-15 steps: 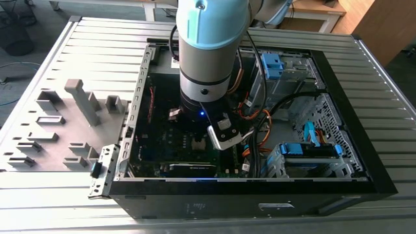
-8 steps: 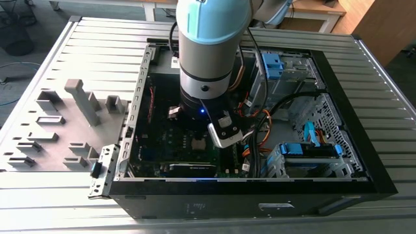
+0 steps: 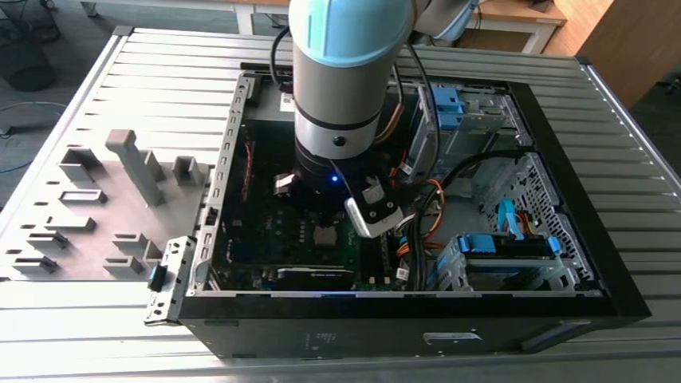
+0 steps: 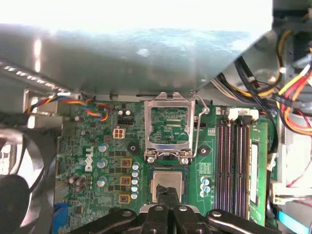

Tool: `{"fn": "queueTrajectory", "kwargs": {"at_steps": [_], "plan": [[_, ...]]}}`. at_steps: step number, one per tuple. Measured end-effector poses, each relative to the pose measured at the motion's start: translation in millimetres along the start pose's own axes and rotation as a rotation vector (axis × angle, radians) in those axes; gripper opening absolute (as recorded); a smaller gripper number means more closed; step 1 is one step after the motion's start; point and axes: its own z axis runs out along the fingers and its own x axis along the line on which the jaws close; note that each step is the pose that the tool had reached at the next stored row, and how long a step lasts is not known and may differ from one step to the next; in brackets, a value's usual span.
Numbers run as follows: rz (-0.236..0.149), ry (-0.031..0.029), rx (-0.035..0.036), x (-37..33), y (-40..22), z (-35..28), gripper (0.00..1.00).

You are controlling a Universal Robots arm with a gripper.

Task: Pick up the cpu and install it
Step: 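Close the cpu cover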

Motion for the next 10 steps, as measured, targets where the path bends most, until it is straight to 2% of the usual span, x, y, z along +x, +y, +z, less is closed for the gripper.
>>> {"fn": "queueTrajectory", "kwargs": {"at_steps": [7,10], "plan": [[-0.126,0.0078,0.0001,0.0,0.0,0.0,0.11],[-0.155,0.0092,-0.0002,-1.5,0.0,0.2,0.11]]}}
